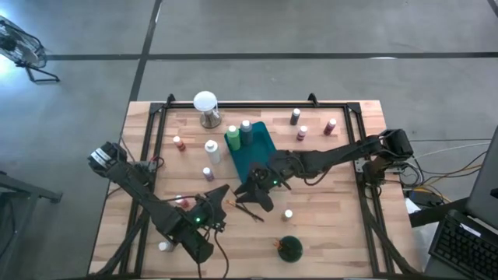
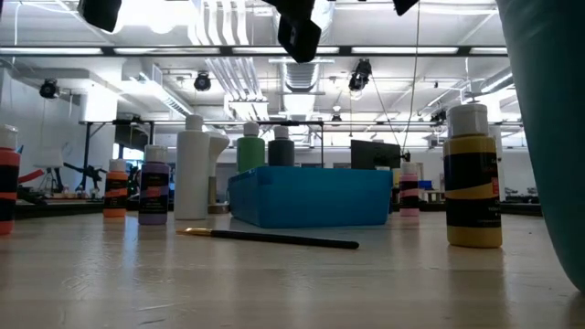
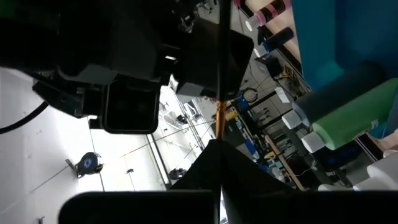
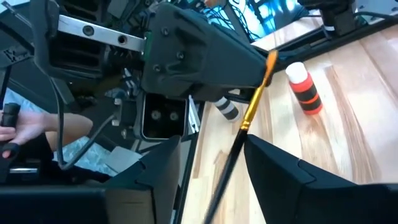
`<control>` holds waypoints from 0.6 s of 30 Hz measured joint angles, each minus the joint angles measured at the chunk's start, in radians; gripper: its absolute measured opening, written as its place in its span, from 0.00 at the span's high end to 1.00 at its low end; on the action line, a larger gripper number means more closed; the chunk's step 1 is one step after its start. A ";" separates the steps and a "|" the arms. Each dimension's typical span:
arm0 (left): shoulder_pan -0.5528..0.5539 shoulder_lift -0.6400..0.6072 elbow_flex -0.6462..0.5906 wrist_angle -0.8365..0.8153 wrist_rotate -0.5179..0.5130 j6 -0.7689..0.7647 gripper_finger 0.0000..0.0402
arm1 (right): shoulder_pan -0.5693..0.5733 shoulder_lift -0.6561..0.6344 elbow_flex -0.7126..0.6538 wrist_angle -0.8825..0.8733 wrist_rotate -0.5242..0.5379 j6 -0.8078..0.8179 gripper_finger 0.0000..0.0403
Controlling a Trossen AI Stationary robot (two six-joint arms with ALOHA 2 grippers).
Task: Pick & Place Paint Supplies
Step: Put the gold paint brush into the green cup
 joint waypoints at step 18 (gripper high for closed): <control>0.028 -0.001 0.001 0.005 0.022 0.025 1.00 | -0.006 0.035 0.012 0.008 0.029 -0.005 0.89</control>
